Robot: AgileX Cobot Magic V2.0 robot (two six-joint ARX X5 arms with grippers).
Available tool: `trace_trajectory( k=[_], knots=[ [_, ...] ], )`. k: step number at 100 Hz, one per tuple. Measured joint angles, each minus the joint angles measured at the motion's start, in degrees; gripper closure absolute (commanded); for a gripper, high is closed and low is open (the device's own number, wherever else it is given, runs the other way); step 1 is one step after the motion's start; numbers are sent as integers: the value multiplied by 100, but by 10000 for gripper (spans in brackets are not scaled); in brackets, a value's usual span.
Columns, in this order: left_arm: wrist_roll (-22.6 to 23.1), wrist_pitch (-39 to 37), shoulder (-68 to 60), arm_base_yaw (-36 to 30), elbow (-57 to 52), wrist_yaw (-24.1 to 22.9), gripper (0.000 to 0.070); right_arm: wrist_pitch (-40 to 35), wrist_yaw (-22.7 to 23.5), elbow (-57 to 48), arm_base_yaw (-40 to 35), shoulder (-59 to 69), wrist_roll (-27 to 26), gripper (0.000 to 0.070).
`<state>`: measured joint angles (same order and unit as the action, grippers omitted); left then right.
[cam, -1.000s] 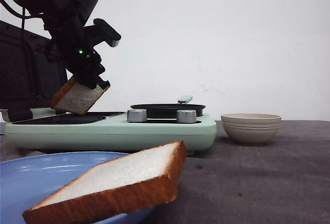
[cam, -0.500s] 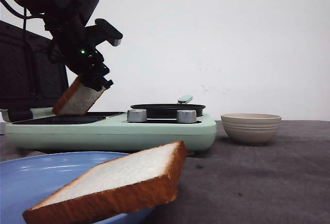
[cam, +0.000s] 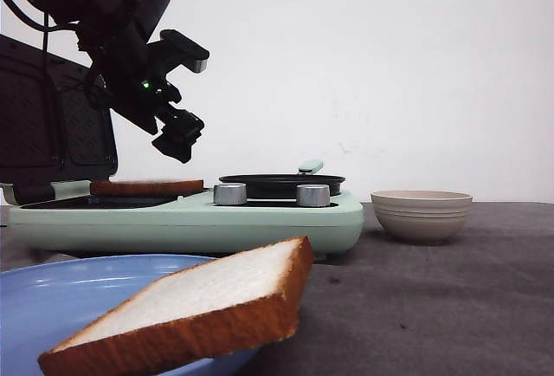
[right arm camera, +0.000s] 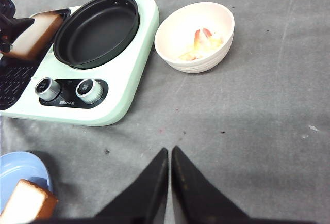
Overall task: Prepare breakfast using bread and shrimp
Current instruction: 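Raise the open left gripper away from the press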
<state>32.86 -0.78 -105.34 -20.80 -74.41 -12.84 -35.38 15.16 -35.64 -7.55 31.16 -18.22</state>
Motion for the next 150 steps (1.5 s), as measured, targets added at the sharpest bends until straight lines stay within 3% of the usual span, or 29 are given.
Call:
trace_trajectory(
  k=[32, 73, 107, 130, 144, 150],
  knots=[
    [-715, 291, -2, -35, -385, 24, 213, 0, 0, 0, 0, 0, 0, 696],
    [-2127, 2153, 474, -39, -1399, 94, 214, 4, -13, 0, 0, 0, 0, 696],
    [-3029, 2741, 1816, 46, -1403, 992, 225, -7, 11, 0, 0, 0, 0, 695],
    [-3449, 2754, 2522, 118, -1130, 1130, 225, -192, 291, 0, 0, 0, -2, 694],
    [-3519, 2531, 2988, 116, -483, 1174, 225, -271, 501, 0, 0, 0, -35, 559],
    [-3530, 2352, 3244, 116, -131, 1176, 225, -275, 621, 0, 0, 24, -85, 538]
  ],
)
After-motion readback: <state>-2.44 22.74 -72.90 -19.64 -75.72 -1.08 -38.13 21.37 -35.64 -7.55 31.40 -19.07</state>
